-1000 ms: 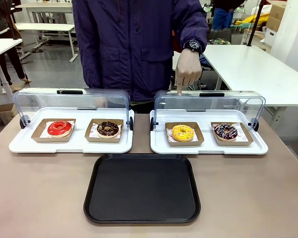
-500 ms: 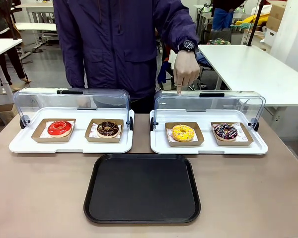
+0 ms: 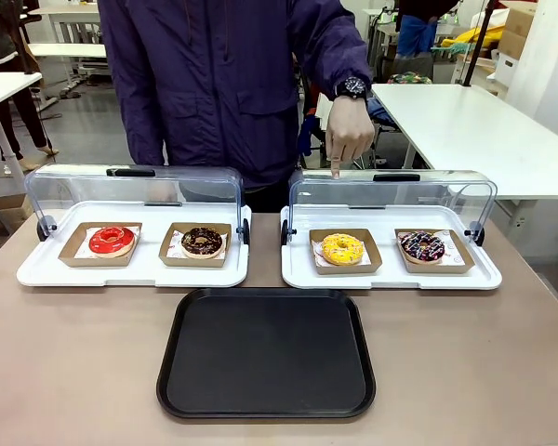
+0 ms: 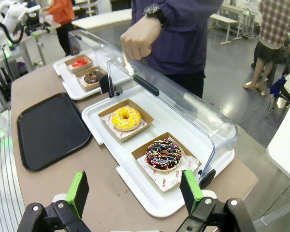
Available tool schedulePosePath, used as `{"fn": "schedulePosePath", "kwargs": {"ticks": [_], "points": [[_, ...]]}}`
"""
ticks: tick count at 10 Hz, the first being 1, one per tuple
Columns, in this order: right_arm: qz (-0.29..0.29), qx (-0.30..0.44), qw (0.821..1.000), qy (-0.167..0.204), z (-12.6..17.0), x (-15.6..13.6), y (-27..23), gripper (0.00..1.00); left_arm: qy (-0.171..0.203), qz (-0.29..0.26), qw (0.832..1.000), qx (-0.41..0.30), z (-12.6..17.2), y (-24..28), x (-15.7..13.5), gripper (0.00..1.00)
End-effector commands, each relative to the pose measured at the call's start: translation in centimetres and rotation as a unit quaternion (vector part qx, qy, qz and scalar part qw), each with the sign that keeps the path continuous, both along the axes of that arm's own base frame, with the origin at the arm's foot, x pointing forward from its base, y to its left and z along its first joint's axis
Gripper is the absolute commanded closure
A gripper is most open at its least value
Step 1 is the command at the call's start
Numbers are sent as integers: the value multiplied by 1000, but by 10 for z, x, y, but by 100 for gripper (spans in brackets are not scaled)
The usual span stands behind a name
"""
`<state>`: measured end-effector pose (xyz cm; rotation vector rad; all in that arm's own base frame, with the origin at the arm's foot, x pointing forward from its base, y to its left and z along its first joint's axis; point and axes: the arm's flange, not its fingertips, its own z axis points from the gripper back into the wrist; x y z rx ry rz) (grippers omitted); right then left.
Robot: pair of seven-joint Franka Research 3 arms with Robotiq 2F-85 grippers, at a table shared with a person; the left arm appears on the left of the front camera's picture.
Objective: Move the third donut from the left to the tray.
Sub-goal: Pick up the Paper togo box containing the Donut indicated by the person and place it on the Handle tray.
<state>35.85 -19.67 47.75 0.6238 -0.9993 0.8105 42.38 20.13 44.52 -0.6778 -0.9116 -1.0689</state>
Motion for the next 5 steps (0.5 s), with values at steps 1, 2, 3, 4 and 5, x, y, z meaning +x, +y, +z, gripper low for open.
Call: {"fn": "schedulePosePath", "kwargs": {"ticks": [1,2,3,4,5], "points": [[0,0,1000,0,0,0,0,0,0,-5,1000,3,2,0,-2,0],[11,-15,1000,12,8,8,12,0,0,-5,1000,3,2,0,-2,0],[12,-40,999,25,23,27,33,0,0,-5,1000,3,2,0,-2,0],[21,-66,997,37,35,42,53,0,0,-5,1000,3,2,0,-2,0],[31,-85,995,45,45,56,76,0,0,-5,1000,3,2,0,-2,0]]}}
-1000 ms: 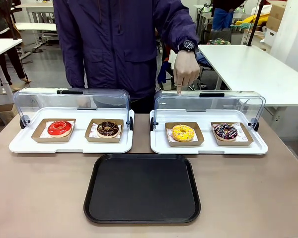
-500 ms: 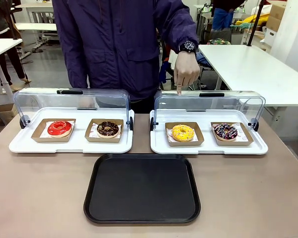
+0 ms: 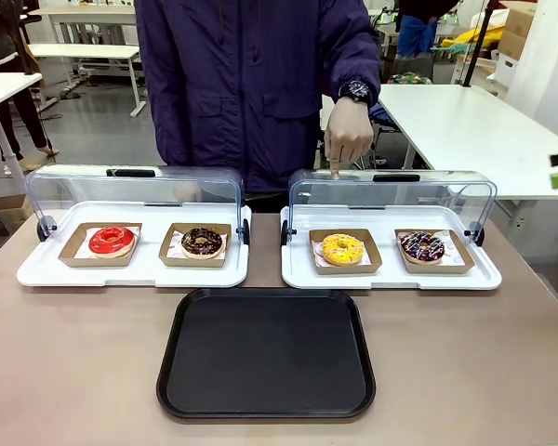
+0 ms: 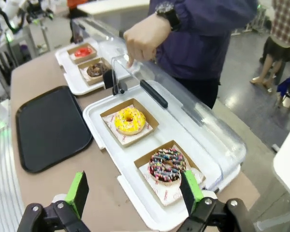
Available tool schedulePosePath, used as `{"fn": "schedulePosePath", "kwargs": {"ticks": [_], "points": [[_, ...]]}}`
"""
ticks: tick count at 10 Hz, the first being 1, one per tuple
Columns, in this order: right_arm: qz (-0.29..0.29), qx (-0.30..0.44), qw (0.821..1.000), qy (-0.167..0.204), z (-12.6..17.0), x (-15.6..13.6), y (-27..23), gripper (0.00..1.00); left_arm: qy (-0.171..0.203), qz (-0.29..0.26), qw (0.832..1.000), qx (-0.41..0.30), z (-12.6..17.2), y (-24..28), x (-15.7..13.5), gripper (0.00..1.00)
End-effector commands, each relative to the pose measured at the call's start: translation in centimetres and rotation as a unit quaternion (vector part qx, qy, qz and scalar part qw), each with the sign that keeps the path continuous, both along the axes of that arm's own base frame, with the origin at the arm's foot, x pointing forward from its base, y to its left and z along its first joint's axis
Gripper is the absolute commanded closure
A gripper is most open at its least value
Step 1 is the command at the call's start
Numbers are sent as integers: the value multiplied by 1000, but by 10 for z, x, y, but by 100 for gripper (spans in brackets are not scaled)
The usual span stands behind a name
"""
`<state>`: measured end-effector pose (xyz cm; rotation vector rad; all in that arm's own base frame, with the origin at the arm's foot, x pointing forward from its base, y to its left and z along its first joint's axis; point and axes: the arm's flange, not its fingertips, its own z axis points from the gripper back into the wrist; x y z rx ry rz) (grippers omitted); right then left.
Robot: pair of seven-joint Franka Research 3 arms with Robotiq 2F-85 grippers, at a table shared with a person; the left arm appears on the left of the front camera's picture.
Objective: Move the third donut from the left to the tray.
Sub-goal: Pick up the Paper togo box containing the Donut indicated by the person and place it on the Handle tray.
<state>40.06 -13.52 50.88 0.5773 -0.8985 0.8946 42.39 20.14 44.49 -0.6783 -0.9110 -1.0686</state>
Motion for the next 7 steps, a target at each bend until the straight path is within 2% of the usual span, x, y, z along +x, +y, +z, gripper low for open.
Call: {"fn": "schedulePosePath", "kwargs": {"ticks": [1,4,7], "points": [[11,-67,997,35,22,31,42,0,-1,-5,1000,3,2,0,-3,0],[56,-168,982,71,11,52,126,0,-1,-5,1000,3,2,0,-3,0],[115,-278,950,83,-32,61,209,0,-1,-5,1000,3,2,0,-3,0]]}}
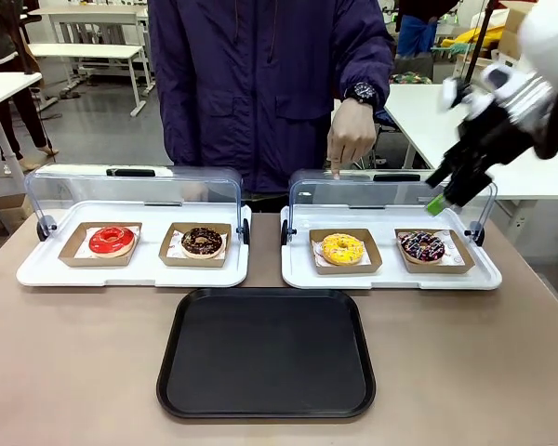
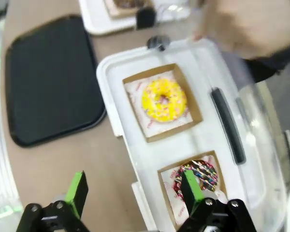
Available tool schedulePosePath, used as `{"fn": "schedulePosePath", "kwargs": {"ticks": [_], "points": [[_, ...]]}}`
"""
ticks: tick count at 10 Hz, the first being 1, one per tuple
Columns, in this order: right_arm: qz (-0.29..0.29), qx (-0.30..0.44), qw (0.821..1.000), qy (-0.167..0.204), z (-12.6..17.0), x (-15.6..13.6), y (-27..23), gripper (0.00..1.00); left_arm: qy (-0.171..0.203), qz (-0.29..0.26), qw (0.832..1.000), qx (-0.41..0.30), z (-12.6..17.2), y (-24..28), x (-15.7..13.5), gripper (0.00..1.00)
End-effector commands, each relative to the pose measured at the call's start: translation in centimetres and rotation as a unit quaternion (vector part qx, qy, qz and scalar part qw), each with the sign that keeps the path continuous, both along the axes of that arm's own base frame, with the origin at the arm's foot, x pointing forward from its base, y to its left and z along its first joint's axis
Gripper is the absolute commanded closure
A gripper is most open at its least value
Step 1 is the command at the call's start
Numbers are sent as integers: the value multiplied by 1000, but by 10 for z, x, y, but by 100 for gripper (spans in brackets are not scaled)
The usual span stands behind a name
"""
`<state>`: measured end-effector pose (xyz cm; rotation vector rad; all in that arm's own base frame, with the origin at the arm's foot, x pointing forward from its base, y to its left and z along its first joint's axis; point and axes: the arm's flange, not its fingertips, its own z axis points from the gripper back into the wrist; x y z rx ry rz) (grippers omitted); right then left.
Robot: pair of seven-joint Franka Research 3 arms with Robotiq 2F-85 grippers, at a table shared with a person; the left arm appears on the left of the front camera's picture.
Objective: Move the third donut from the left to the tray.
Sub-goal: Pick up the Paper togo box containing the Donut indicated by the person and place it on the Handle tray.
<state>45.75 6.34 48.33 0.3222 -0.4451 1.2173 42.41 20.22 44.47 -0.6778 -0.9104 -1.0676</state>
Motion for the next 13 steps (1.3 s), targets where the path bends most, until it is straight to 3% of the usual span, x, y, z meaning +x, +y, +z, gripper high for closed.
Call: {"fn": "schedulePosePath", "kwargs": {"ticks": [1,3,4,9,13], "points": [[16,-65,998,2,-19,4,27,0,-1,-6,1000,3,2,-1,-3,0],[15,-72,997,-18,-33,3,38,0,-1,-6,1000,3,2,-1,-3,0],[38,-55,998,7,-28,1,37,0,-1,-6,1000,3,2,-1,-3,0],[37,-60,998,4,-32,3,35,0,-1,-6,1000,3,2,-1,-3,0],[73,-129,989,-31,-70,3,72,0,-1,-6,1000,3,2,-1,-3,0]]}}
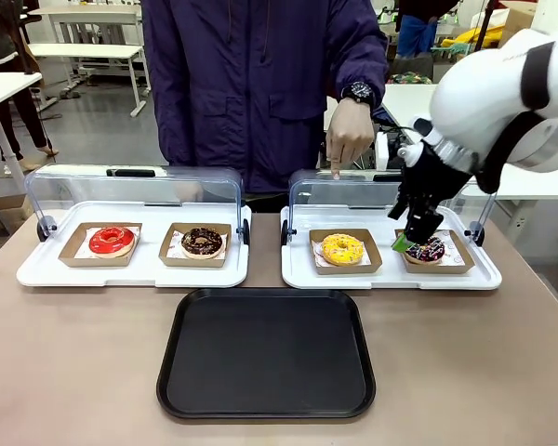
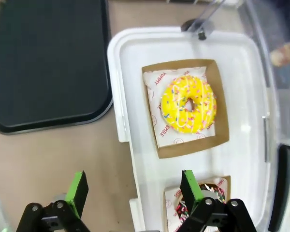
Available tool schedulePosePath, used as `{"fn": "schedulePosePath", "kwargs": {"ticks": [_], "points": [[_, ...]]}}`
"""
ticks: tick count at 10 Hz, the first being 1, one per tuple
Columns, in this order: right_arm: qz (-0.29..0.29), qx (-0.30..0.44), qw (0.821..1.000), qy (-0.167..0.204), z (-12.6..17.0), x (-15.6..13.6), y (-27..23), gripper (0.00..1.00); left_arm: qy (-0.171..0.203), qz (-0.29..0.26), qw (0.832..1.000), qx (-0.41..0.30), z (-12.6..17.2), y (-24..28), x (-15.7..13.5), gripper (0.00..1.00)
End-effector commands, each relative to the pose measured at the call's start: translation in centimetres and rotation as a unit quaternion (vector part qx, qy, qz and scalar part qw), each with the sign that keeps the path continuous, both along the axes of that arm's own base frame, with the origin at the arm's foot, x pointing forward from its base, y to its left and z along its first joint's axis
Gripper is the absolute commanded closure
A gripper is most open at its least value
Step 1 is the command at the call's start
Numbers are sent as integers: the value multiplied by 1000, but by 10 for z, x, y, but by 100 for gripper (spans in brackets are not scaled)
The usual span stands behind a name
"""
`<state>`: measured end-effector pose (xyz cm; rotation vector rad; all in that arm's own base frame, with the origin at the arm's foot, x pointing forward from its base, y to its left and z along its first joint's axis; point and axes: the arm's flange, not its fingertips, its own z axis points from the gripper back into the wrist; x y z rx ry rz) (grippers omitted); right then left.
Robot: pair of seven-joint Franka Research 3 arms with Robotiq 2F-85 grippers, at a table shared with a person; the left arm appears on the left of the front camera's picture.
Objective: Move the third donut from the left to the tray.
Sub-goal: Pick up the Paper togo box containing the Donut indicated by the person and place it on the Handle tray.
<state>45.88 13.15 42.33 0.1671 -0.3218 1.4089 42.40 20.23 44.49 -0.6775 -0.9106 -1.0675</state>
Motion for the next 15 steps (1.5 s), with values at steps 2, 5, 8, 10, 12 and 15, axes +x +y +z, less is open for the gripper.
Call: {"fn": "schedulePosePath", "kwargs": {"ticks": [2,5,8,10,12,15], "points": [[3,-43,998,-42,-28,-2,7,0,-1,-6,1000,3,2,-1,-3,0],[19,-54,997,-49,-50,4,16,0,-1,-6,1000,3,2,-1,-3,0],[27,-72,995,-61,-67,18,23,0,-1,-6,1000,3,2,-1,-3,0],[33,-79,994,-68,-78,23,28,0,-1,-6,1000,3,2,-1,-3,0],[39,-84,993,-76,-84,33,31,0,-1,-6,1000,3,2,-1,-3,0],[40,-97,992,-75,-91,46,34,0,-1,-6,1000,3,2,-1,-3,0]]}}
